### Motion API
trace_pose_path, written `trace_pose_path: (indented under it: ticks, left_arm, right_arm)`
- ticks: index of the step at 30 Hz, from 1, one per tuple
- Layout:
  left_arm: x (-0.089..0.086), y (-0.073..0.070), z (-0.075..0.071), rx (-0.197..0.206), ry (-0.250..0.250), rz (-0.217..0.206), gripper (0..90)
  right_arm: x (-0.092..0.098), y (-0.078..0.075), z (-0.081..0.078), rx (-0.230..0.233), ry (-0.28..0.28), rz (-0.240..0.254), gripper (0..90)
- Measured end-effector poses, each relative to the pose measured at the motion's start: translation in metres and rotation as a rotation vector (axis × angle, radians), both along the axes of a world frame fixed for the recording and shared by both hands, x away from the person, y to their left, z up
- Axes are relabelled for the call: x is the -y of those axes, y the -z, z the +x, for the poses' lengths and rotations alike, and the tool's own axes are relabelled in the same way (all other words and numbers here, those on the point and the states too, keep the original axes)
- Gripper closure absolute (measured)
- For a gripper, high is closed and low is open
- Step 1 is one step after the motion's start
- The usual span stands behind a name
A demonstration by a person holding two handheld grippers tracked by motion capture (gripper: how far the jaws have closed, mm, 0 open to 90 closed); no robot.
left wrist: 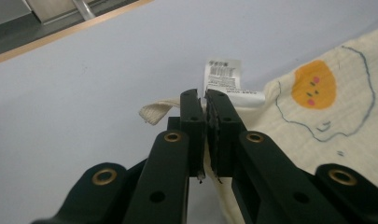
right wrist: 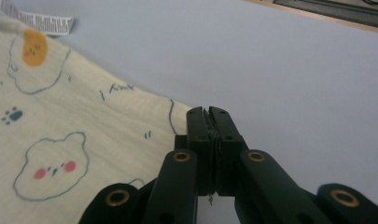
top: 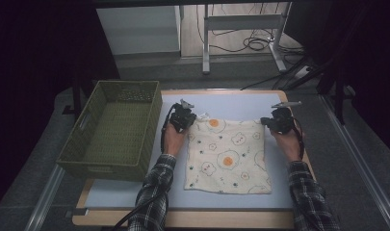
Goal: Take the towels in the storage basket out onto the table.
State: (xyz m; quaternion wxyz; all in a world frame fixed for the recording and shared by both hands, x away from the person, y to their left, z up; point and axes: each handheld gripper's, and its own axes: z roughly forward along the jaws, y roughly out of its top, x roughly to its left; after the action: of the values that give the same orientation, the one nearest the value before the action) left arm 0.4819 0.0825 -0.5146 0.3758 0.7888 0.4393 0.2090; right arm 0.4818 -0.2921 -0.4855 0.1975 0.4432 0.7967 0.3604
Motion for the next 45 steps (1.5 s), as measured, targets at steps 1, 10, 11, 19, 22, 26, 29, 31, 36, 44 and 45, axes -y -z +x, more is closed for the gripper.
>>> trace_pose_path:
  ticks: [1, 10, 11, 19, 22, 26, 29, 31, 36, 44, 45]
  left_arm:
    - [-0.001, 0.0, -0.002, 0.002, 0.0, -0.005, 86.1]
    - [-0.001, -0.006, -0.022, -0.002, 0.03, -0.005, 86.0]
    - [-0.001, -0.006, -0.024, -0.002, 0.033, -0.008, 86.0]
    - [-0.006, -0.002, -0.048, -0.008, 0.053, -0.037, 86.2]
    - [-0.009, 0.002, -0.054, -0.032, 0.063, -0.067, 86.5]
    - [-0.01, 0.005, -0.064, -0.042, 0.079, -0.074, 86.6]
    - [-0.011, 0.006, -0.074, -0.044, 0.088, -0.089, 86.7]
    - [-0.012, 0.006, -0.082, -0.044, 0.092, -0.098, 86.7]
    - [-0.016, 0.005, -0.099, -0.03, 0.103, -0.122, 86.5]
    - [-0.019, 0.004, -0.133, -0.012, 0.128, -0.143, 86.2]
    - [-0.019, 0.004, -0.138, -0.008, 0.134, -0.144, 86.2]
  right_arm:
    - [0.0, 0.0, -0.003, 0.006, -0.004, -0.003, 88.1]
    - [0.007, 0.002, -0.023, -0.003, -0.036, 0.023, 88.1]
    - [0.008, 0.003, -0.025, -0.005, -0.04, 0.025, 88.1]
    - [0.016, 0.001, -0.05, -0.018, -0.083, 0.082, 87.9]
    - [0.016, 0.001, -0.057, -0.02, -0.091, 0.084, 87.9]
    - [0.015, 0.002, -0.07, -0.021, -0.106, 0.073, 87.9]
    - [0.015, 0.003, -0.08, -0.018, -0.12, 0.058, 87.9]
    - [0.016, 0.003, -0.087, -0.018, -0.126, 0.056, 87.9]
    - [0.018, 0.003, -0.106, -0.01, -0.146, 0.058, 87.9]
    - [0.024, 0.005, -0.14, 0.005, -0.171, 0.07, 88.0]
    - [0.025, 0.005, -0.144, 0.008, -0.176, 0.07, 87.9]
